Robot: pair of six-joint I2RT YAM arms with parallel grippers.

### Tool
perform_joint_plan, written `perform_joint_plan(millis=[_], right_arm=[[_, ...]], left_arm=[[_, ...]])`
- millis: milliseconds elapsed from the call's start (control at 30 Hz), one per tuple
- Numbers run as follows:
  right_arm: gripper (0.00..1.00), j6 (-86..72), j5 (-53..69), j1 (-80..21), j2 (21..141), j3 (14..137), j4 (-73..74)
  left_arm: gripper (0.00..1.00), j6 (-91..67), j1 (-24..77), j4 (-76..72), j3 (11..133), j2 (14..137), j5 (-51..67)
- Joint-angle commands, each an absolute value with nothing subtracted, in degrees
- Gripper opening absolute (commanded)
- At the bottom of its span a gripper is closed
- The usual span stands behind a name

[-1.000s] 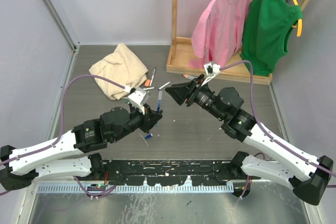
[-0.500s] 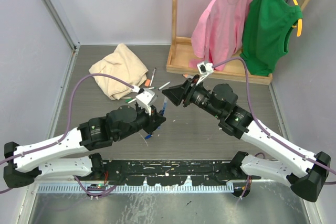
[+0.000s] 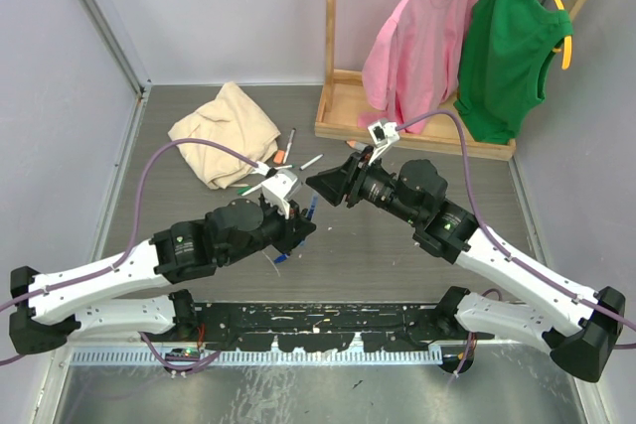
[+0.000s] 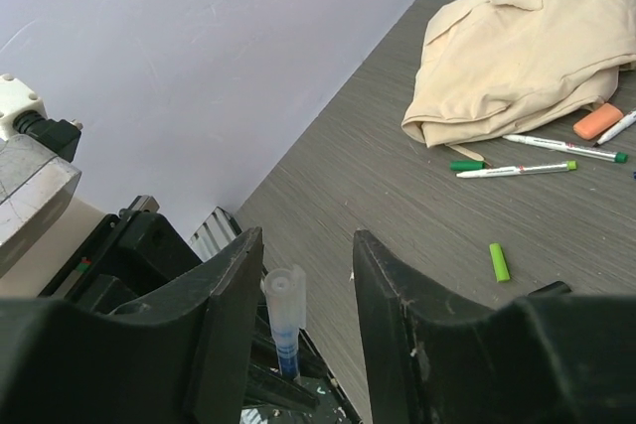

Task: Insert the pens into the pen caps
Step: Press the pen cap onto the pen.

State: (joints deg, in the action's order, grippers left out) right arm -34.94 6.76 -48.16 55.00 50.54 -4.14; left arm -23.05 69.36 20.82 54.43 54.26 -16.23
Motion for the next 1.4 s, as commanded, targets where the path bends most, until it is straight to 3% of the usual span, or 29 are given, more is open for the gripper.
perform_joint_plan(millis=[0, 167, 600, 1000, 1233, 1367], right_arm=[[0.46, -35.71, 8.15, -48.34, 54.48, 50.72, -5.04], [0.37, -35.34, 8.24, -48.37, 54.57, 50.72, -4.72], [0.39, -34.86, 10.37, -48.41, 55.48, 50.29, -3.55], [0.01, -33.16, 9.99, -48.34, 56.03, 50.21, -3.51], [0.00, -35.99, 8.63, -49.57, 54.43, 48.27, -1.65], [0.00, -37.17, 1.49, -56.28, 54.35, 46.81, 0.88]], left_arm=[[0.00, -22.29, 69.26, 17.94, 57.35, 54.14, -15.24], [0.00, -22.63, 69.21, 17.85, 57.22, 54.16, -15.38], [0.00, -23.38, 69.24, 18.57, 58.47, 54.85, -17.15], [0.00, -23.67, 69.23, 19.19, 59.82, 55.94, -17.84], [0.00, -23.90, 69.17, 21.74, 65.67, 57.99, -20.28], [0.00, -23.05, 69.16, 21.53, 69.71, 59.37, -19.29]])
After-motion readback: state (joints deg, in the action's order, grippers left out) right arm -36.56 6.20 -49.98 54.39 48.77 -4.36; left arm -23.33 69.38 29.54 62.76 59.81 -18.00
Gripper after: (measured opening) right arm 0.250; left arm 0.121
